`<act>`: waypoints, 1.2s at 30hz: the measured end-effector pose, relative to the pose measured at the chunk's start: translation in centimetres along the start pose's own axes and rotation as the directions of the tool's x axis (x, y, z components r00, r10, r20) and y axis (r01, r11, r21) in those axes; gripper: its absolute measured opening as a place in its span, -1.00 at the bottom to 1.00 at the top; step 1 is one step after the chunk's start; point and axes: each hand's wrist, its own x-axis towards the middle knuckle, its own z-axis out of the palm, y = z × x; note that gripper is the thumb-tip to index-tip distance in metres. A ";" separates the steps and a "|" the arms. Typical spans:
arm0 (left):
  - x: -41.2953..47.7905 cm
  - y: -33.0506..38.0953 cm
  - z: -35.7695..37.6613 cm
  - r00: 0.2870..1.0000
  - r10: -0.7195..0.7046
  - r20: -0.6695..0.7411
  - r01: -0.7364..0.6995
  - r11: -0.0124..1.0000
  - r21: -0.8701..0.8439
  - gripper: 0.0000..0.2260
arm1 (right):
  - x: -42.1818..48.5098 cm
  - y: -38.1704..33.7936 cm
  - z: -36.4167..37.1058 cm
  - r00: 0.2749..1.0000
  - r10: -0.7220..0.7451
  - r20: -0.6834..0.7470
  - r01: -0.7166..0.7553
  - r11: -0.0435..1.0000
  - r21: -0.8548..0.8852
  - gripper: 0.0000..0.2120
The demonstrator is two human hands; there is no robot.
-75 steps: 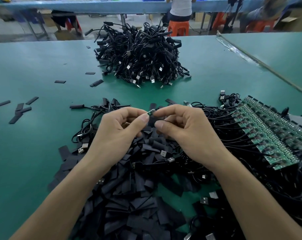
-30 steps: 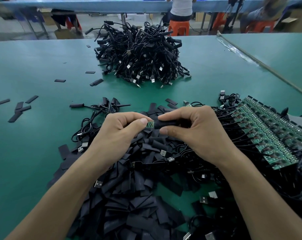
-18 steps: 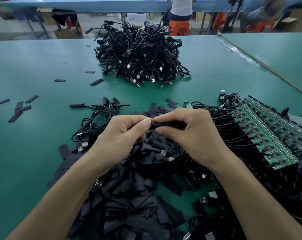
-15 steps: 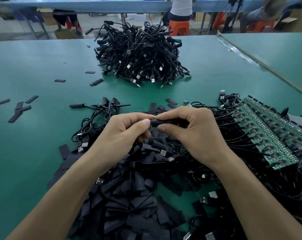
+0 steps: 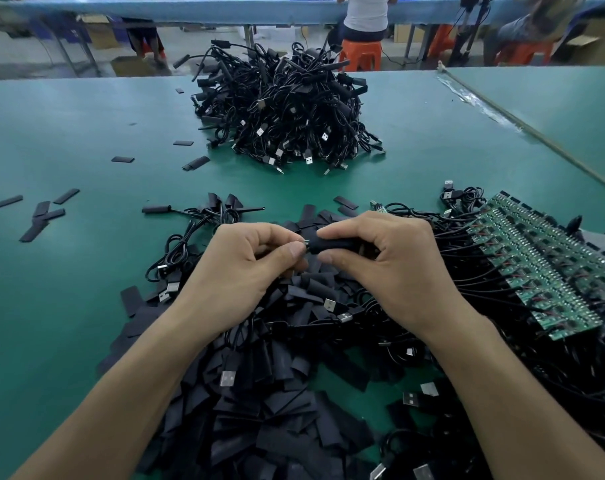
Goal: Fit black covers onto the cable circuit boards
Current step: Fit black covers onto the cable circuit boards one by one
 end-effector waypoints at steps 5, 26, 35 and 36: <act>-0.1 0.4 0.2 1.000 0.009 0.000 -0.009 1.000 0.014 -0.90 | 0.0 0.3 0.3 0.997 -0.053 -0.053 0.052 0.998 -0.022 -0.82; -0.2 0.8 0.4 0.992 -0.105 -0.066 0.096 0.988 -0.122 -0.84 | -0.1 -0.2 1.5 0.937 0.260 -0.233 -0.184 0.935 0.303 -0.81; -0.2 1.0 0.4 0.988 -0.115 -0.107 0.101 0.987 -0.126 -0.86 | -0.1 -0.1 1.5 0.945 0.280 -0.168 -0.207 0.912 0.355 -0.83; -0.2 1.1 0.4 0.988 -0.117 -0.106 0.104 0.987 -0.121 -0.86 | -0.1 -0.1 1.5 0.947 0.280 -0.159 -0.212 0.914 0.346 -0.84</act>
